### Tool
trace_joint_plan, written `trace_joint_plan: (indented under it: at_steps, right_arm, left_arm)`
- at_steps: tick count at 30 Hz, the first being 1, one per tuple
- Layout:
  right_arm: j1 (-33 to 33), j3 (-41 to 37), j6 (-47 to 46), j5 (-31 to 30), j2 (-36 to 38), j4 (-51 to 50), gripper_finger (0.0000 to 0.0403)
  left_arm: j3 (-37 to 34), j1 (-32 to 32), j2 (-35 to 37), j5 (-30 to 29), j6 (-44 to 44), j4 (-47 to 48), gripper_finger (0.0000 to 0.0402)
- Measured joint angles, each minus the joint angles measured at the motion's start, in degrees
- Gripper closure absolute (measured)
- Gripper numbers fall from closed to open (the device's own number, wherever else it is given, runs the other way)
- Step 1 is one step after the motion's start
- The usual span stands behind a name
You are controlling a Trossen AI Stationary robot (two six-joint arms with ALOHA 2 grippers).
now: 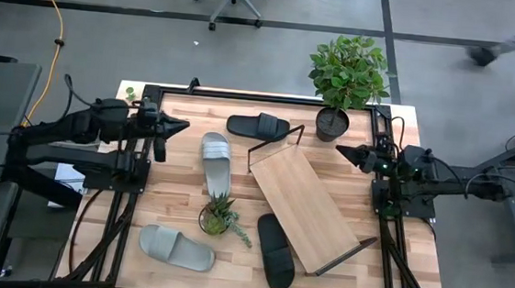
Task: Pick and place slides into the shelf
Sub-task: Put the top gray slide on the shelf
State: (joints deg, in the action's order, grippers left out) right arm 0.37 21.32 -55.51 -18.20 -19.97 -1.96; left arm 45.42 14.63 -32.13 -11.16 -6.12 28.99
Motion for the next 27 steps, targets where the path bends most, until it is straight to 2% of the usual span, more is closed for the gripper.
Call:
trace_joint_plan:
  at_steps: [5,9,19,27]
  right_arm:
    - [0.0,0.0,-0.2,0.0,-1.0,0.0,0.0403]
    - [0.0,0.0,-1.0,0.0,-1.0,0.0,0.0403]
    - [0.0,0.0,0.2,0.0,-1.0,0.0,0.0403]
    - [0.0,0.0,0.5,0.0,-1.0,-0.8,0.0403]
  left_arm:
    - [6.2,0.8,-8.5,-2.8,10.1,0.7,0.0401]
    - [10.9,7.3,-13.4,-2.0,12.4,6.5,0.0401]
    - [12.5,30.7,-21.4,23.2,18.9,6.6,0.0401]
    - [12.5,41.8,-30.3,40.5,24.4,7.6,0.0401]
